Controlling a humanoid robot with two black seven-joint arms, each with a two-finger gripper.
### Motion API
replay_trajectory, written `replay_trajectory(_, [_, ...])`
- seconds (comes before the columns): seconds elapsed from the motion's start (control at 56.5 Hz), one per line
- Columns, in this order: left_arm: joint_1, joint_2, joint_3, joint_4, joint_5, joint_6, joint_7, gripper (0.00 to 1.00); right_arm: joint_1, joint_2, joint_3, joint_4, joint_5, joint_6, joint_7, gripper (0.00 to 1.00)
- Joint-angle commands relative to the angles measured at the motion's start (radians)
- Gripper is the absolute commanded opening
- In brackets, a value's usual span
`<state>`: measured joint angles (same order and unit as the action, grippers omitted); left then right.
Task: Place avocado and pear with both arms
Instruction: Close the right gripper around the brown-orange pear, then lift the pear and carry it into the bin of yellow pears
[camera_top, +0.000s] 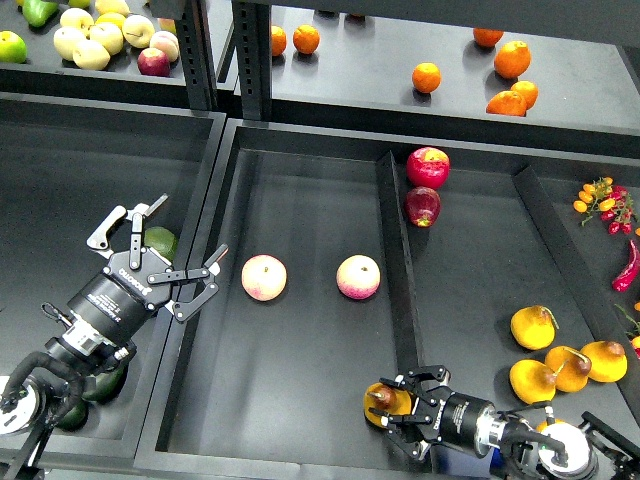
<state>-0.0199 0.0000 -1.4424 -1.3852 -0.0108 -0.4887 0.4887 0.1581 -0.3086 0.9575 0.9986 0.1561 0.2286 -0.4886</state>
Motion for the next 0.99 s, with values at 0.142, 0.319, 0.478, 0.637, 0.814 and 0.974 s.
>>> replay_trajectory(0.142, [0.002,0.000,0.007,0.000,0.000,0.000,0.000,0.99,-0.017,-0.061,0.164,0.090,0.005,-0.025,0.000,0.20])
replay_trajectory(0.319, [0.000,0.000,0.008,0.000,0.000,0.000,0.000,0.99,-0.080,-0.161,0.204,0.132,0.054,-0.015,0.000,0.20])
replay_trajectory(0.478, [0.002,0.000,0.008,0.000,0.000,0.000,0.000,0.99,-0.147,-0.205,0.214,0.144,0.065,-0.006,0.000,0.21])
replay_trajectory(0.637, [0.002,0.000,0.008,0.000,0.000,0.000,0.000,0.99,-0.207,-0.207,0.211,0.132,0.039,0.001,0.000,0.21])
replay_trajectory(0.814, [0.002,0.000,0.008,0.000,0.000,0.000,0.000,0.99,-0.219,-0.199,0.201,0.086,0.013,0.023,0.000,0.22])
replay_trajectory(0.974, [0.002,0.000,0.010,0.000,0.000,0.000,0.000,0.99,-0.221,-0.162,0.198,0.018,-0.040,0.072,0.000,0.23])
